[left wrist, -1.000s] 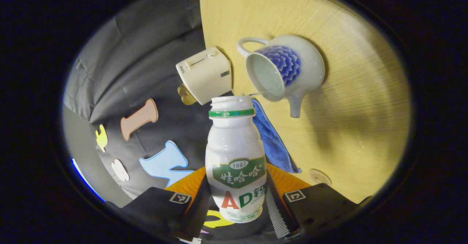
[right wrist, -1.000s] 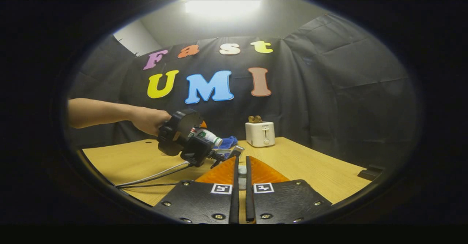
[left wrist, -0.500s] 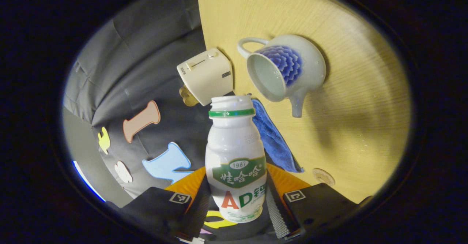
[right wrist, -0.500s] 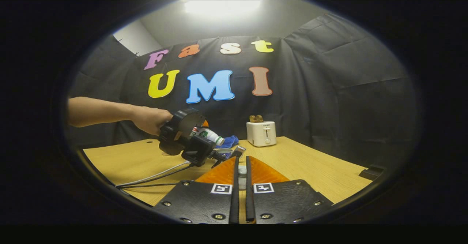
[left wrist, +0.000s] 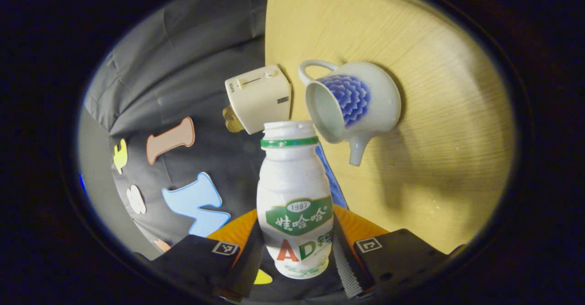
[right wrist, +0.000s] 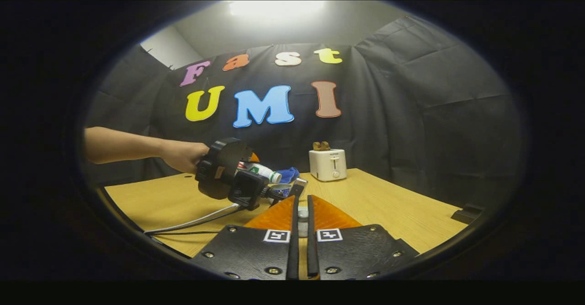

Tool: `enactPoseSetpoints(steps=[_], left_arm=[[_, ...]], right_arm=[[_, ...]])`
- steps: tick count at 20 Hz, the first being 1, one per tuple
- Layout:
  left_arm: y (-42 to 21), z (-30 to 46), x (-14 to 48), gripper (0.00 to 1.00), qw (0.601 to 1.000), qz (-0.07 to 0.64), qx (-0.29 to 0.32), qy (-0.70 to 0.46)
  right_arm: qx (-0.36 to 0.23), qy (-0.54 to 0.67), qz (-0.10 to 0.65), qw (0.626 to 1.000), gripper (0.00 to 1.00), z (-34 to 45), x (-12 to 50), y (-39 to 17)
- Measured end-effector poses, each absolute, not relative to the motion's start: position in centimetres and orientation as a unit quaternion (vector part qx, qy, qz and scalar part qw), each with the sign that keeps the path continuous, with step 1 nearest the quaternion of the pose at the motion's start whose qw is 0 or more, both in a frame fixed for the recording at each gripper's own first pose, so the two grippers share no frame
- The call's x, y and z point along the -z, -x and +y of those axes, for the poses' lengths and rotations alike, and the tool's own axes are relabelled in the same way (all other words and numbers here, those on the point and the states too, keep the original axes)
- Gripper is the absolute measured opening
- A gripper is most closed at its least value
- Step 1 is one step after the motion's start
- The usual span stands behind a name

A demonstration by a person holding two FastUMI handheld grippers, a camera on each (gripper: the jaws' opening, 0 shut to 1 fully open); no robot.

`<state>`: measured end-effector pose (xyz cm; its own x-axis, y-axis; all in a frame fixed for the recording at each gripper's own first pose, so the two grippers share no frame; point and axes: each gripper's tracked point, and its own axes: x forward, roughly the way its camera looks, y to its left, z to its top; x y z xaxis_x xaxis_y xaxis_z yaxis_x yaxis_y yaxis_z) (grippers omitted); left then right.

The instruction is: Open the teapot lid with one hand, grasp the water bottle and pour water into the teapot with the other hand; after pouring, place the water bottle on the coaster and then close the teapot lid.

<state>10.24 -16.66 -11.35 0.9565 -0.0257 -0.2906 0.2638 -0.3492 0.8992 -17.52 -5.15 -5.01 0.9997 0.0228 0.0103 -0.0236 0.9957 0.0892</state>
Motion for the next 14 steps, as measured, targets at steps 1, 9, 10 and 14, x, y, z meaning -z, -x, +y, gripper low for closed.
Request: enactPoseSetpoints(steps=[1, 9, 10, 14], left_arm=[[-10.4, -16.3, 11.6, 0.78, 0.581, 0.077, 0.13, -0.8], [-11.1, -15.4, 13.2, 0.71, 0.71, 0.107, 0.153, -0.679], [-11.2, -15.3, 13.3, 0.71, 0.721, 0.106, 0.152, -0.668], [-11.4, -14.0, 13.6, 0.84, 0.762, 0.103, 0.139, -0.624]], right_arm=[[-0.011, -0.045, -0.005, 0.999, 0.07, -5.2, 5.0, 17.5], [-0.018, -0.042, 0.001, 0.999, 0.07, -5.0, 5.3, 17.0], [-0.018, -0.041, 0.002, 0.999, 0.07, -5.0, 5.2, 17.0], [-0.018, -0.034, 0.007, 0.999, 0.07, -4.9, 5.1, 16.3]])
